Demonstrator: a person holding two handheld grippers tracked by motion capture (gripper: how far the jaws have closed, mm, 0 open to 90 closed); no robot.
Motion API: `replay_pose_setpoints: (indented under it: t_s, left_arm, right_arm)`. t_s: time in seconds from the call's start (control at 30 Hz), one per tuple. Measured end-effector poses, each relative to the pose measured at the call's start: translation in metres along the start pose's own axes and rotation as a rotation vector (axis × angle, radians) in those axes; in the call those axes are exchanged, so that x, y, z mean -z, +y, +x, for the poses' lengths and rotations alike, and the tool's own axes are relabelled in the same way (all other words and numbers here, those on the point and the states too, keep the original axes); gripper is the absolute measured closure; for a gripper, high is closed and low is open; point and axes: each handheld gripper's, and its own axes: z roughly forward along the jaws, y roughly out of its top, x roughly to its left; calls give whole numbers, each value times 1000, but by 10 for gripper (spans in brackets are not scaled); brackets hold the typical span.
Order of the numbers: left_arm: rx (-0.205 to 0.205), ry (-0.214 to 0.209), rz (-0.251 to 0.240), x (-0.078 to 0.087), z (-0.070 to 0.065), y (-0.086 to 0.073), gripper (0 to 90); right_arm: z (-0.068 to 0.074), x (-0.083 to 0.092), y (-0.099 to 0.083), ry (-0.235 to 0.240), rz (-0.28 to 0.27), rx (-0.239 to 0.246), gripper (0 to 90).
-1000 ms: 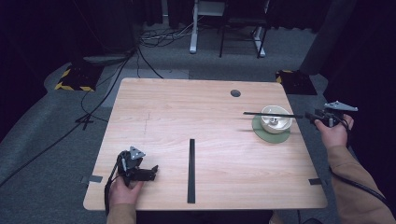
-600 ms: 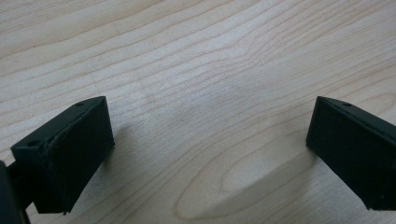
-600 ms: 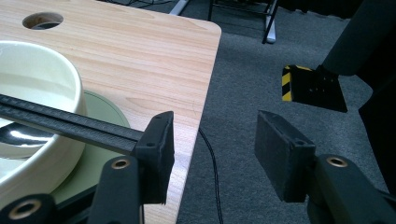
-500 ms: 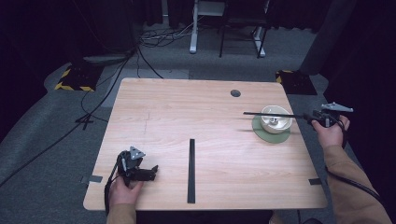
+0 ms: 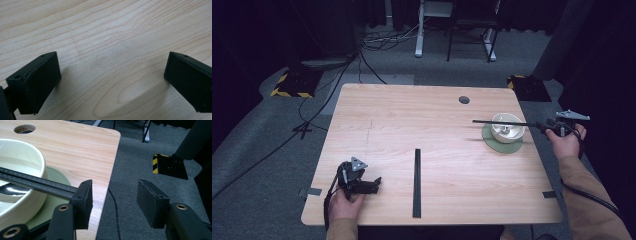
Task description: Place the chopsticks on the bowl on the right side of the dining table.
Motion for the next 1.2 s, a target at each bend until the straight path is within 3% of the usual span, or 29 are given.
replay_pose_setpoints:
  t_s: [0.43, 0.7, 0.93, 1.1, 1.2]
  left_arm:
    - [0, -1, 0, 0, 0, 0, 9]
    - [0, 0, 0, 0, 0, 0, 9]
    - [0, -1, 2, 0, 0, 0, 9]
    - [1, -2, 2, 0, 0, 0, 8]
    - [1, -3, 2, 0, 0, 0, 8]
  right_arm:
    - [0, 2, 0, 3, -10, -1, 467]
    - [3, 20, 11, 22, -61, 12, 459]
    - [12, 44, 28, 86, -118, 37, 432]
    - [23, 62, 39, 181, -150, 0, 417]
    - [33, 72, 47, 220, -158, 16, 404]
